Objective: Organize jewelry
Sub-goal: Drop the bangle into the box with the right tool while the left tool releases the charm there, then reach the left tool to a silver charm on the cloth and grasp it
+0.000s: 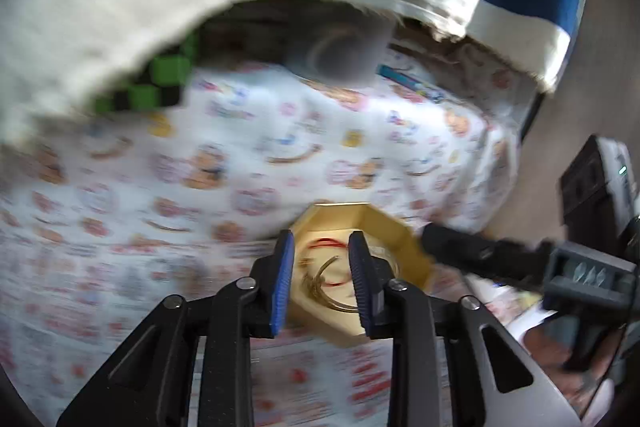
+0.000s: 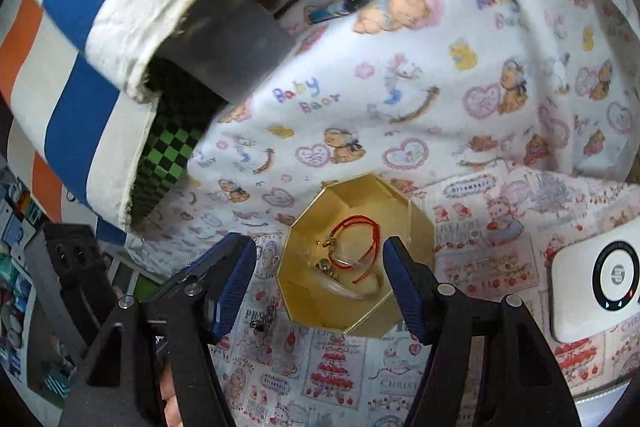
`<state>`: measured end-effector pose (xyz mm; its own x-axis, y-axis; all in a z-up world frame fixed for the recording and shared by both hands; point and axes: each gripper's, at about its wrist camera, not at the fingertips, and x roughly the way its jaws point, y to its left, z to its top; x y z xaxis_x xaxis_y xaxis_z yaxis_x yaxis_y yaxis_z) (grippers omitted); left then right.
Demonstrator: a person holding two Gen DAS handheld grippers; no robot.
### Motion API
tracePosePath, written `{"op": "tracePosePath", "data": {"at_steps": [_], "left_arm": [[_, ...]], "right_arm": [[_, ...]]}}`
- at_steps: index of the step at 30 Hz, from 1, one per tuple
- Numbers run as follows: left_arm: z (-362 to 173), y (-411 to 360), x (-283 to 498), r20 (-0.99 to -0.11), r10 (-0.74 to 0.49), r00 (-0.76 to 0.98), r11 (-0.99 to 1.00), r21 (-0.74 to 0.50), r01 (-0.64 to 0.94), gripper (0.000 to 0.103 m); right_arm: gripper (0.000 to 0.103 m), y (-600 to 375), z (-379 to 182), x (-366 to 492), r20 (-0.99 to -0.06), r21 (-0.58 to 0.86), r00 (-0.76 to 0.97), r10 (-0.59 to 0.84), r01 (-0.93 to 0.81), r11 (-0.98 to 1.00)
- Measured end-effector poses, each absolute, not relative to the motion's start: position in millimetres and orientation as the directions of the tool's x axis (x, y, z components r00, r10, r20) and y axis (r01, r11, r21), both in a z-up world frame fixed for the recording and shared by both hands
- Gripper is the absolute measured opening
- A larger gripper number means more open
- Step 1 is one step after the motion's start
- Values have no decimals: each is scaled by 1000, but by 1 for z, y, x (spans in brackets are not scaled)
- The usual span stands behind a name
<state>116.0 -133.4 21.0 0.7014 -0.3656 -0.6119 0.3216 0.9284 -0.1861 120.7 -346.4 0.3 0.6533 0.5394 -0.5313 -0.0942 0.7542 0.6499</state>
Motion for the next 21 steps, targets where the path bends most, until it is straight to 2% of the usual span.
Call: {"op": "tracePosePath", "data": {"at_steps": [3,6,10,13,16,21], "left_arm": [[29,-114,108,-609,-250,753,965,-91,248,35],[34,-91,99,-597,-201,777,977,-70,199,38],[40,-66,81,-553,-196,810,980,-73,187,42],[38,-51,74,-535,-186,824,982,-78,171,47],[31,-48,77,-561,-170,810,985,-72,157,48],[18,-42,77,-583,-141,800,990,-70,123,58]], "right_arm": [[68,-349,8,116,-513,645,675,530,-104,757],[69,-345,18,107,-512,611,702,495,-107,784],[71,-326,29,97,-564,478,735,376,-80,875],[71,-312,31,91,-563,416,754,338,-95,904],[71,-299,28,88,-574,376,756,315,-98,921],[71,-287,26,83,-584,341,759,288,-93,936]]}}
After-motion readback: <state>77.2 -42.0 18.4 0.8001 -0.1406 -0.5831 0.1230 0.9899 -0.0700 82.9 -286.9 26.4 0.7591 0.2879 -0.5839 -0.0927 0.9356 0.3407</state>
